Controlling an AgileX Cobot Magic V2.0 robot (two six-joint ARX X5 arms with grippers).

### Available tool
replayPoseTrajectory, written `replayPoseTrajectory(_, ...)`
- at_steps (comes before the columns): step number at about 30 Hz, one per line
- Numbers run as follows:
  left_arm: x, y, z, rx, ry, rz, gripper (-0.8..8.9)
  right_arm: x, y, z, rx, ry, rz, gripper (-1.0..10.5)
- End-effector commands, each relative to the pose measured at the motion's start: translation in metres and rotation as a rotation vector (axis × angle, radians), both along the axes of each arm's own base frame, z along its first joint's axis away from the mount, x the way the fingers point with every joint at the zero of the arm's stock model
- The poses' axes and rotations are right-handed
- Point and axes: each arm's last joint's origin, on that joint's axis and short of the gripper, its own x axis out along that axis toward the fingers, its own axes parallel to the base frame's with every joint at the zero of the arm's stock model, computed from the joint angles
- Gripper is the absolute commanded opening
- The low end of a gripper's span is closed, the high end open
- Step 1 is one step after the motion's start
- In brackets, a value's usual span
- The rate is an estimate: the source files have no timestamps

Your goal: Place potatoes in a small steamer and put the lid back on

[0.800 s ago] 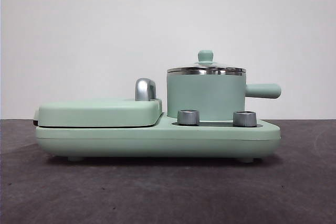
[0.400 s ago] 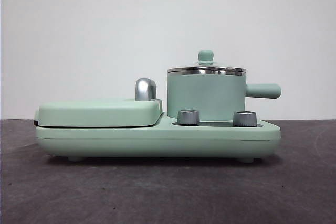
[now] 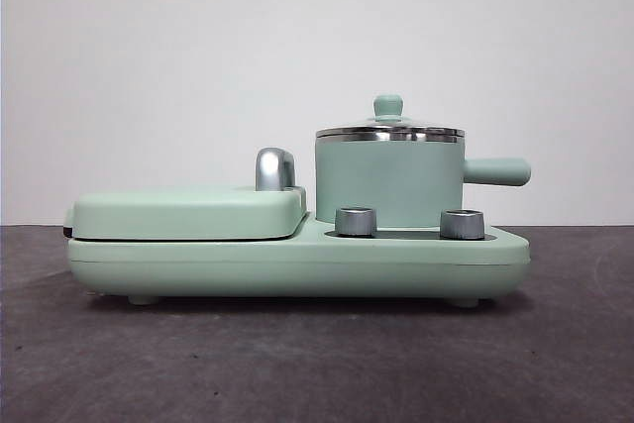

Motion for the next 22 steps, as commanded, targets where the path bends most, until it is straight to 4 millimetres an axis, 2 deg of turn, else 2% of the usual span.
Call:
replayPoseTrajectory(1,0.001,0.000,-0.005,0.009,0.004,0.001,0.19,-0.001,-0.001,-0.001,-0.047,-0.039,0.015,0.1)
replayPoseTrajectory(4,0.001,0.000,-0.005,0.009,0.005,0.001,0.19,0.000,-0.005,-0.025,-0.015,-0.100,-0.044,0.1)
replayPoseTrajectory(10,0.001,0.000,-0.005,0.009,0.004,0.001,0.19,0.001,-0.016,-0.091,0.038,-0.297,-0.172,0.1)
replayPoseTrajectory(15,0.001,0.000,-0.005,0.009,0.004,0.001,0.19,0.006,-0.023,-0.140,0.079,-0.305,-0.284,0.1)
replayPoseTrajectory(19,0.001,0.000,-0.005,0.009,0.004,0.001,0.19,0.010,-0.024,-0.163,0.111,-0.299,-0.308,0.1)
replayPoseTrajectory(22,0.001,0.000,-0.005,0.009,0.002,0.001,0.19,0.009,-0.024,-0.164,0.105,-0.287,-0.311,0.1)
